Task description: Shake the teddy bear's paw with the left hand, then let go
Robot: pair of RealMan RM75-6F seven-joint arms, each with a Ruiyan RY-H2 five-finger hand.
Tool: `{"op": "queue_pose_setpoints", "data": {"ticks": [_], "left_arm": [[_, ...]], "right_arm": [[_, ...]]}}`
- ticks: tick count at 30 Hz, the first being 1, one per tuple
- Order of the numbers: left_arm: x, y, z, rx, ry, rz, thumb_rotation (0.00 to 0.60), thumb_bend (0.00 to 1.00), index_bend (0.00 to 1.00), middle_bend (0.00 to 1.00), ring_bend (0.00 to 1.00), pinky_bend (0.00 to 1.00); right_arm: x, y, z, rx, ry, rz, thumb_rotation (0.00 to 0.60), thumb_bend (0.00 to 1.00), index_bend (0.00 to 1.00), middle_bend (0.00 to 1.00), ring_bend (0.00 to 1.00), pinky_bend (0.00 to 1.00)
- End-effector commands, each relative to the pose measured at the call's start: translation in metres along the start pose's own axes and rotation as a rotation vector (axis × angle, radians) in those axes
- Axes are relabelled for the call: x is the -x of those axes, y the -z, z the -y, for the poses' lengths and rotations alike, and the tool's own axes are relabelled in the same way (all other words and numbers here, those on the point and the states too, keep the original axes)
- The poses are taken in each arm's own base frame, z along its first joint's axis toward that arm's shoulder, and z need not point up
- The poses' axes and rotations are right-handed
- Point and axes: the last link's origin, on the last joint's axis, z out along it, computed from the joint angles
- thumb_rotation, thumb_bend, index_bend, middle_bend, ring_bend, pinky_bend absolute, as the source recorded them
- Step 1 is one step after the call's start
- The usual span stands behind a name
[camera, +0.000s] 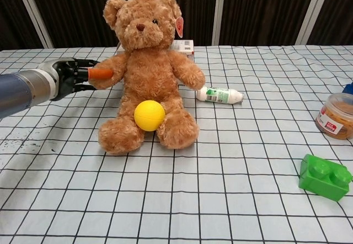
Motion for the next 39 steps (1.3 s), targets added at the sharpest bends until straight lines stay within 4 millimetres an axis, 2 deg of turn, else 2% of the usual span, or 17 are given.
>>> {"op": "queue_pose_setpoints", "data": {"ticks": [1, 8, 15, 22, 31, 39], "left_arm": [[0.002, 0.001, -0.002, 0.005, 0.006, -0.025, 0.6, 0.45, 0.46, 0.51, 0.11, 0.14], [0.004, 0.002, -0.007, 0.008, -0.013, -0.025, 0.6, 0.44, 0.46, 0.5, 0.11, 0.14], [0.005, 0.0, -0.002, -0.014, -0.053, -0.026, 0.6, 0.43, 0.46, 0.5, 0.11, 0.14], [0.005, 0.002, -0.012, 0.019, -0.046, -0.026, 0.6, 0.42, 0.46, 0.5, 0.11, 0.14], [0.003, -0.001, 0.004, -0.023, -0.085, -0.041, 0.6, 0.42, 0.46, 0.5, 0.11, 0.14], [0.016, 0.007, -0.019, 0.063, -0.107, -0.032, 0.6, 0.42, 0.46, 0.5, 0.11, 0.14]], "right_arm": [[0.0, 0.0, 0.0, 0.0, 0.0, 0.0, 0.6, 0.21, 0.0, 0.02, 0.03, 0.0], [0.001, 0.0, 0.001, 0.0, 0.001, 0.003, 0.6, 0.21, 0.0, 0.02, 0.03, 0.0], [0.001, 0.0, 0.001, -0.001, 0.001, 0.002, 0.6, 0.21, 0.0, 0.02, 0.03, 0.0], [0.002, -0.001, 0.002, -0.004, 0.004, 0.008, 0.6, 0.21, 0.0, 0.02, 0.03, 0.0], [0.001, 0.0, 0.003, -0.007, 0.004, 0.006, 0.6, 0.21, 0.0, 0.02, 0.03, 0.0], [0.001, 0.0, 0.003, -0.007, 0.002, 0.004, 0.6, 0.21, 0.0, 0.02, 0.03, 0.0]]}}
